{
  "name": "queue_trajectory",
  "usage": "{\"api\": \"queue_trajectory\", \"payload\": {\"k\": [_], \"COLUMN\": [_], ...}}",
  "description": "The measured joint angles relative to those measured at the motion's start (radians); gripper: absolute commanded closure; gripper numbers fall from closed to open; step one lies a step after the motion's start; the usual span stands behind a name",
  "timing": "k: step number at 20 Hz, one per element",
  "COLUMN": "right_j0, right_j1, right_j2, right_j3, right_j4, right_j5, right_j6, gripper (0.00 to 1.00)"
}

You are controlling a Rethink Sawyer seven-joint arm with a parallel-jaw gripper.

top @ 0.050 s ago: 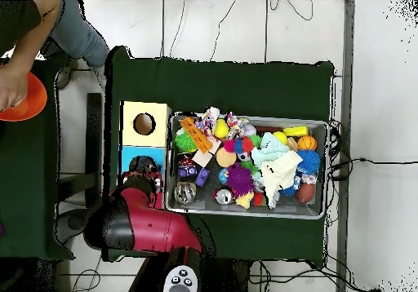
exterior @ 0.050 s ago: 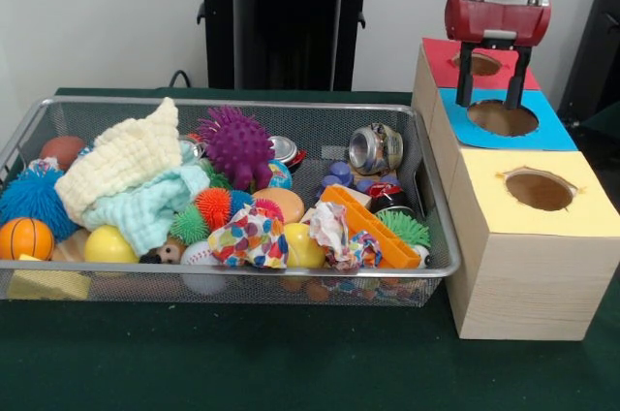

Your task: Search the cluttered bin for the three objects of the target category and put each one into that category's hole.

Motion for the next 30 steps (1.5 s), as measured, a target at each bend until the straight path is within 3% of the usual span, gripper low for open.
{"api": "queue_trajectory", "payload": {"k": [12,23,30], "right_j0": [0.022,0.062,0.063], "right_j1": [0.006,-0.104,-0.140], "right_j2": [-0.027,-0.117,-0.158], "right_j3": [0.000,-0.006,-0.014], "right_j4": [0.003,0.004,0.004], "right_j5": [0.007,0.191,0.218], "right_j6": [0.000,0.000,0.000], "gripper": [0.00,0.00,0.00]}}
